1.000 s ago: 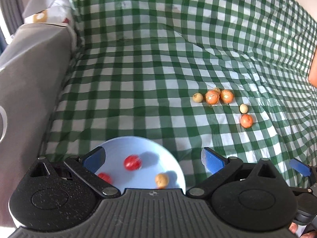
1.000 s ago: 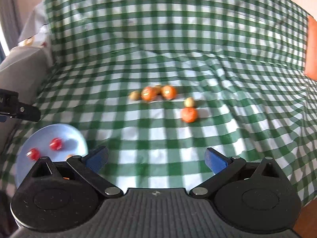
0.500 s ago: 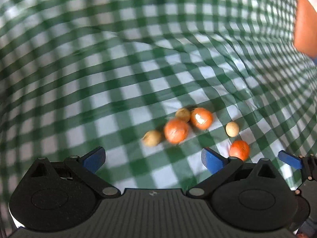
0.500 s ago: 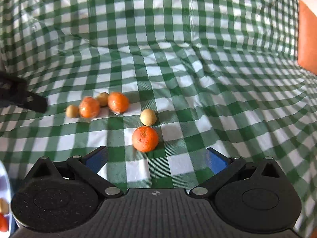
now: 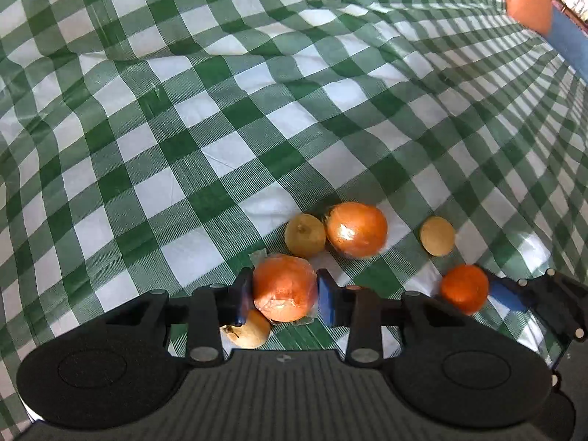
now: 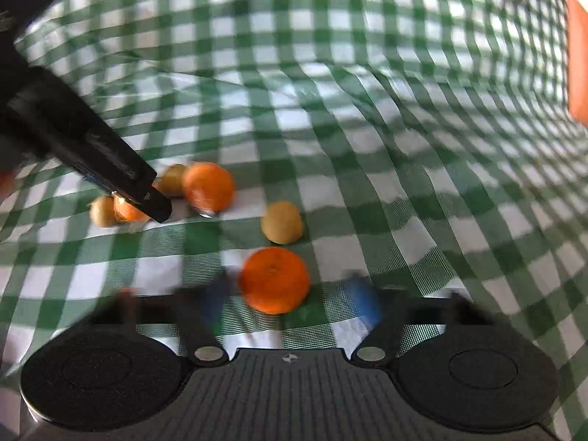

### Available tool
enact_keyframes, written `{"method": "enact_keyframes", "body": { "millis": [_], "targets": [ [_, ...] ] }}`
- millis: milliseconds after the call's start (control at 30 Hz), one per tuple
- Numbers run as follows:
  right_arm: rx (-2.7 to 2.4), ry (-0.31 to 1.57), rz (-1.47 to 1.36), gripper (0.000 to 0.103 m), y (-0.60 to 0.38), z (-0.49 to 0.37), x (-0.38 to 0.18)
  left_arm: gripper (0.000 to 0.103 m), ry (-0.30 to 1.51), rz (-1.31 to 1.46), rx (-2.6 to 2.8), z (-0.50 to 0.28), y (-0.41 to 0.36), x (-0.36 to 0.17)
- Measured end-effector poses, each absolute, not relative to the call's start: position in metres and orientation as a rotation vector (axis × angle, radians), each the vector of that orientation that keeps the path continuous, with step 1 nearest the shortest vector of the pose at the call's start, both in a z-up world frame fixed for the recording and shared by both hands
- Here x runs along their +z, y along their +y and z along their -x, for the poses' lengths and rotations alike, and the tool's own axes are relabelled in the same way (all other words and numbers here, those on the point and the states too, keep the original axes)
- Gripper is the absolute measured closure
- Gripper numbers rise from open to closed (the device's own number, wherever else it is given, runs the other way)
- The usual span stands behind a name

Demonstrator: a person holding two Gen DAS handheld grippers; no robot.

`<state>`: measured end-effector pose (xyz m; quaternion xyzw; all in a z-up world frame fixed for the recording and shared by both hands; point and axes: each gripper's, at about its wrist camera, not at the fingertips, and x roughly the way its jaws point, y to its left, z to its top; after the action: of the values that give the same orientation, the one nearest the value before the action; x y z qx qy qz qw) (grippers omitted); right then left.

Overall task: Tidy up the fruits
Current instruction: 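Grasp a wrapped orange with the left tool while the right tool grasps an orange, then carry both oranges onto the blue plate and open both tools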

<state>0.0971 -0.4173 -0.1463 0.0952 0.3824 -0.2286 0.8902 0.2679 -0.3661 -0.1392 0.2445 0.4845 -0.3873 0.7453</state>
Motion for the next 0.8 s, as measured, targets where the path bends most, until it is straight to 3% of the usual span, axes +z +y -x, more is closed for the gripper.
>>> {"method": "enact_keyframes", "body": {
  "millis": [167,433,800],
  "targets": [
    [-0.465,0.824,-0.247,0.065,-0.413,-0.082,-0.139,0.063,1.049,-0.467,-0.821,-0.249,-0.334,-0.125],
    [-0.456,0.774,-0.239,0.065,-0.4,-0.029,-0.093,0.063,0.978,-0.229,-0.737,-0.237,-0.26,-0.052],
    [-0.282,0.735,-0.241,0.065,-0.334,0.027,-0.022,0.062,0.95,-0.146,-0.526,-0.151,-0.131,0.027]
  ]
}}
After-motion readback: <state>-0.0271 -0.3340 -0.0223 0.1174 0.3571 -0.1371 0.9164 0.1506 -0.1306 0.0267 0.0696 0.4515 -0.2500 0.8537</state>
